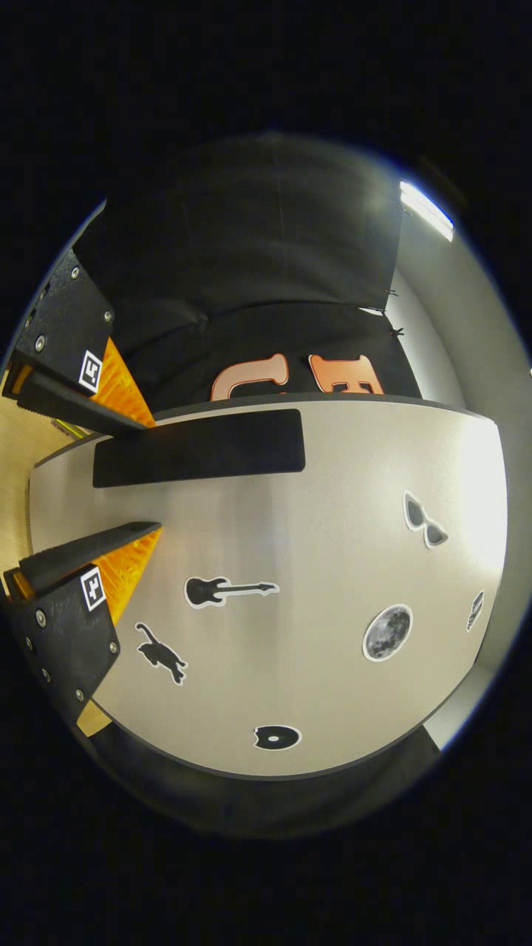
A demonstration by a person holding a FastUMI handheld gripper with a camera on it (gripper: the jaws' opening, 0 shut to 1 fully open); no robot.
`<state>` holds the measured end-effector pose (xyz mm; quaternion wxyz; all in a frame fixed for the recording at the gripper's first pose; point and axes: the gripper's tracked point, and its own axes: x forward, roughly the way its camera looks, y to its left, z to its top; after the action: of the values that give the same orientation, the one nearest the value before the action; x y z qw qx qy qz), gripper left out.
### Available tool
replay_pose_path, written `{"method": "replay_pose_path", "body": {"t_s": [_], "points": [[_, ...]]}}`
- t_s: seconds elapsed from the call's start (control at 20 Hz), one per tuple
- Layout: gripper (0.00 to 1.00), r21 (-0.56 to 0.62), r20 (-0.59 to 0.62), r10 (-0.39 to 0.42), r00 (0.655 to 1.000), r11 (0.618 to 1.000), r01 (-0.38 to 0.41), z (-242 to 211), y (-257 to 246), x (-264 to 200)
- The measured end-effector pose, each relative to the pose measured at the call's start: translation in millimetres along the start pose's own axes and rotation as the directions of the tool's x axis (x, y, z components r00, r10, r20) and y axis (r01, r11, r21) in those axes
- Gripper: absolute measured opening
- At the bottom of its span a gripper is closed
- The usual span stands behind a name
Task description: Open the shoe cabinet door, grab the shoes and put them into the shoe cabinet, then close the shoe cabinet door.
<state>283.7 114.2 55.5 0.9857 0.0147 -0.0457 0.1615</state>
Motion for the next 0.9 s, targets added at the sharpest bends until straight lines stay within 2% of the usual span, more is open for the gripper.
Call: {"method": "replay_pose_path", "body": {"t_s": [0.35, 0.55, 0.75, 0.9], "points": [[0.72, -0.045, 0.005, -0.056, 0.998, 0.997, 0.056, -4.7, -2.2, 7.8], [0.72, -0.014, 0.005, -0.064, 0.998, 0.998, 0.064, -3.7, -1.1, 9.3], [0.74, 0.012, 0.008, -0.057, 0.998, 0.998, 0.057, 5.2, 3.9, -10.2], [0.75, -0.001, 0.006, -0.071, 0.997, 0.997, 0.071, 8.7, 5.0, -42.9]]}}
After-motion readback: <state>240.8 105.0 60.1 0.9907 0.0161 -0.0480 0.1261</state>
